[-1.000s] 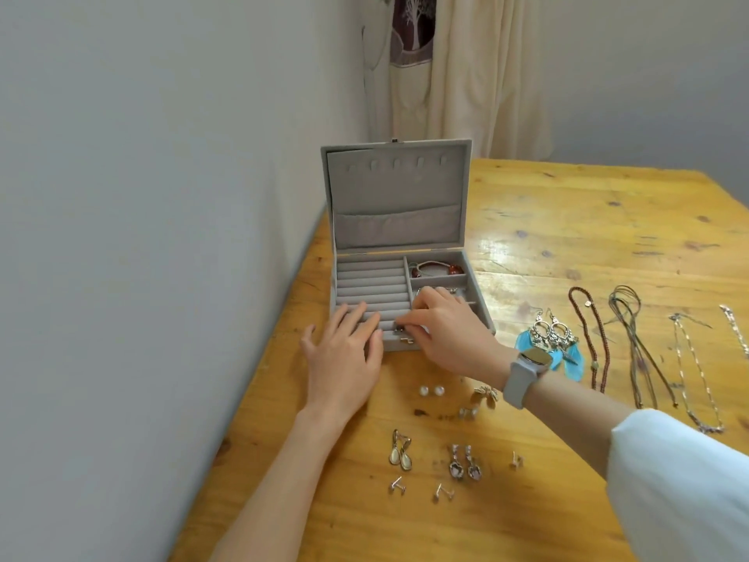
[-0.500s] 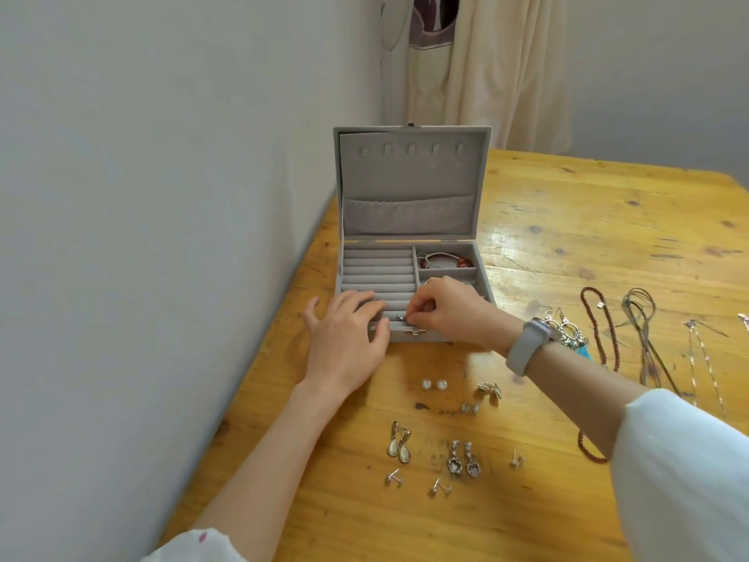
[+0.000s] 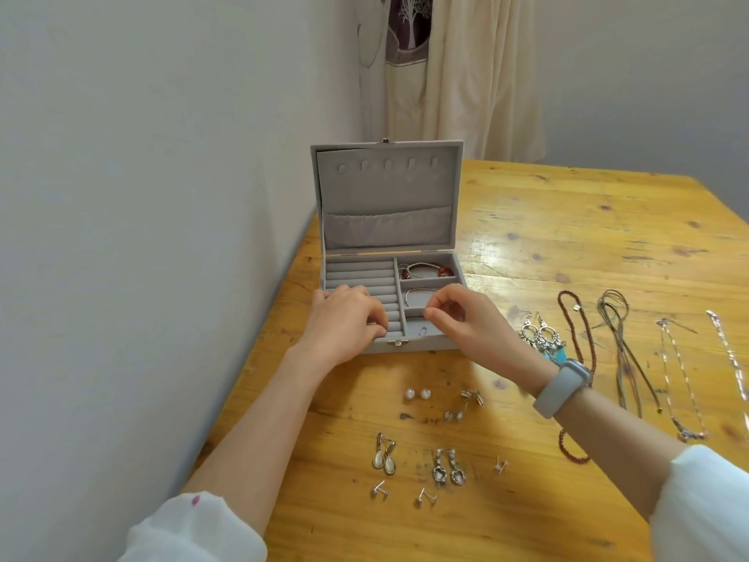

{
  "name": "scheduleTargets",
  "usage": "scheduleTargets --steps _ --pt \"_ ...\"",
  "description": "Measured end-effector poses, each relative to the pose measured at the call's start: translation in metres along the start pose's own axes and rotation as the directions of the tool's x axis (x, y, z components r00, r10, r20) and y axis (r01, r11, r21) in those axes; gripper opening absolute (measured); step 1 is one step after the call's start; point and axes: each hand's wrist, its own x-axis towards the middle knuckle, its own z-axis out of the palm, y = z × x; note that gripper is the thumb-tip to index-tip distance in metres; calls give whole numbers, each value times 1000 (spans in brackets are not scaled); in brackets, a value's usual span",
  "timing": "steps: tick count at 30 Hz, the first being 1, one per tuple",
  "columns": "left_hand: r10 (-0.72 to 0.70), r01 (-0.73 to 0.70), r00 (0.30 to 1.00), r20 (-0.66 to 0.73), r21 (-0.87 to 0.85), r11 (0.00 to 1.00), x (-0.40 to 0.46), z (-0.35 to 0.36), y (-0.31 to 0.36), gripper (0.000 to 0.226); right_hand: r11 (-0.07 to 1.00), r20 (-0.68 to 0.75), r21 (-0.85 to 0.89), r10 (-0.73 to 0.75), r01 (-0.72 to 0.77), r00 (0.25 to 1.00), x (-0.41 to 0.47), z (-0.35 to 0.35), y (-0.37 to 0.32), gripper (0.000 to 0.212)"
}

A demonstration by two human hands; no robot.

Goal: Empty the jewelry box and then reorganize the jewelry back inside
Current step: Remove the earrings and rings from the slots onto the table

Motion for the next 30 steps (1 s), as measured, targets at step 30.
scheduleTargets --steps 30 --pt "92 -173 959 -267 -300 938 -163 63 99 23 903 102 -400 -127 158 987 -180 -4 30 5"
